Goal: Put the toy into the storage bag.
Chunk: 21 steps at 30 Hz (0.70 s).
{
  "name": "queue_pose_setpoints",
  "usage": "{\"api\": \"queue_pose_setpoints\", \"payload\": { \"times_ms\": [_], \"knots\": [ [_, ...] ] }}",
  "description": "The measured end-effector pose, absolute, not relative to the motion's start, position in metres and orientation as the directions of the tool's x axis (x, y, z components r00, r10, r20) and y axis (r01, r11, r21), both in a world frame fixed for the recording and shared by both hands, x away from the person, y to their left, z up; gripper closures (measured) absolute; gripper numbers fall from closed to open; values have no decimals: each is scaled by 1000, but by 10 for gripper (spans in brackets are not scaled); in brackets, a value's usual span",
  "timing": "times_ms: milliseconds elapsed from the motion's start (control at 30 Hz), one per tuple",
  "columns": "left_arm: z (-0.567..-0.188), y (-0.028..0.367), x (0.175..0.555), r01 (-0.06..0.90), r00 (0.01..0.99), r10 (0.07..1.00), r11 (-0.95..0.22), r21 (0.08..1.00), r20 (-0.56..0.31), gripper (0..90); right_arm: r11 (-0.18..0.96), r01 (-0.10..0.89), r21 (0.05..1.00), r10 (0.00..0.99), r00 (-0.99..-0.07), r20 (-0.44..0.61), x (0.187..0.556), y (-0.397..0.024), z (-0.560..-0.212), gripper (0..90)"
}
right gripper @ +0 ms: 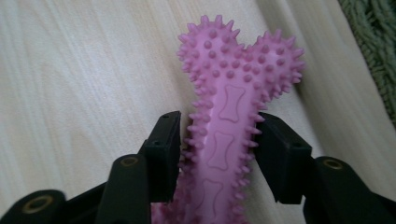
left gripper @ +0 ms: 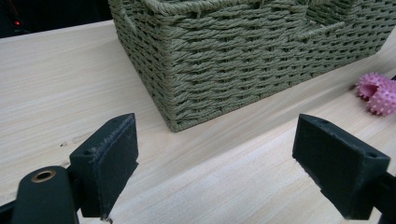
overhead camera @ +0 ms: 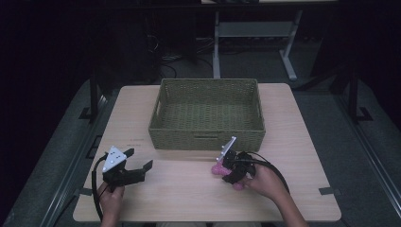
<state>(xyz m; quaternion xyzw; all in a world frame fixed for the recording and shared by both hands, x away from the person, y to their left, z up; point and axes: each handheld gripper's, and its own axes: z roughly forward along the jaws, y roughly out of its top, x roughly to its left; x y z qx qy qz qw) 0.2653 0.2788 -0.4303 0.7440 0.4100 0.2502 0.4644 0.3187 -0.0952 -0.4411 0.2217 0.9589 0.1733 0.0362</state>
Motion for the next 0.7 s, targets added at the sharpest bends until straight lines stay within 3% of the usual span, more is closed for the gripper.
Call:
{"api": "queue_pose_setpoints", "payload": {
  "times_ms": [700],
  "knots": [
    [-430, 280, 265, 377, 536, 844, -231, 897, -8, 138, 865, 347, 364, 320, -938, 133, 324, -104, -433, 572]
  ]
}}
